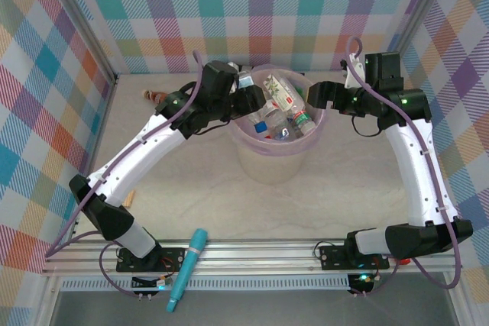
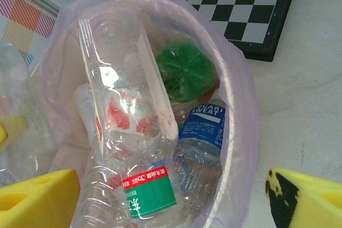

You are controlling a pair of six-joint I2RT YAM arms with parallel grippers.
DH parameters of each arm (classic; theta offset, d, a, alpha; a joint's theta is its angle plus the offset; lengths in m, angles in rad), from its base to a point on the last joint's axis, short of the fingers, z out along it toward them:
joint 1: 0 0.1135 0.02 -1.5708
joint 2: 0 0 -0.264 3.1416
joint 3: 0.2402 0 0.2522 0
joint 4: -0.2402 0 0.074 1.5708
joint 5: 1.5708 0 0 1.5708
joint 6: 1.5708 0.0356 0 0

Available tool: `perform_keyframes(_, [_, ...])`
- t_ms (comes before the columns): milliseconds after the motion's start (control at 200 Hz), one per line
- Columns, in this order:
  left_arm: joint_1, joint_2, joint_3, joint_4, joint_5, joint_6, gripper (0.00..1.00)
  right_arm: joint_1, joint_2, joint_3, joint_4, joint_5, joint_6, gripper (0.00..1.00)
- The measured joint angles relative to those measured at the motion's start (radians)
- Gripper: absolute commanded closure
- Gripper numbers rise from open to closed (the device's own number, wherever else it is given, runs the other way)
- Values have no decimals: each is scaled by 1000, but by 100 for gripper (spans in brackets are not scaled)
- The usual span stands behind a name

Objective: Put the plastic bottles in the bin

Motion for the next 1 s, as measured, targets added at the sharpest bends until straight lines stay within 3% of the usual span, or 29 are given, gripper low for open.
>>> perform_keyframes(420, [0,5,162,-93,-106,124,27,0,0,0,-2,8,-1,10])
perform_keyframes(735, [0,111,247,-95,-136,188,65,0,0,0,-8,15,-2,10])
perform_keyframes(1000, [-1,176,210,-108,-129,192,68,0,0,0,-8,15,-8,10])
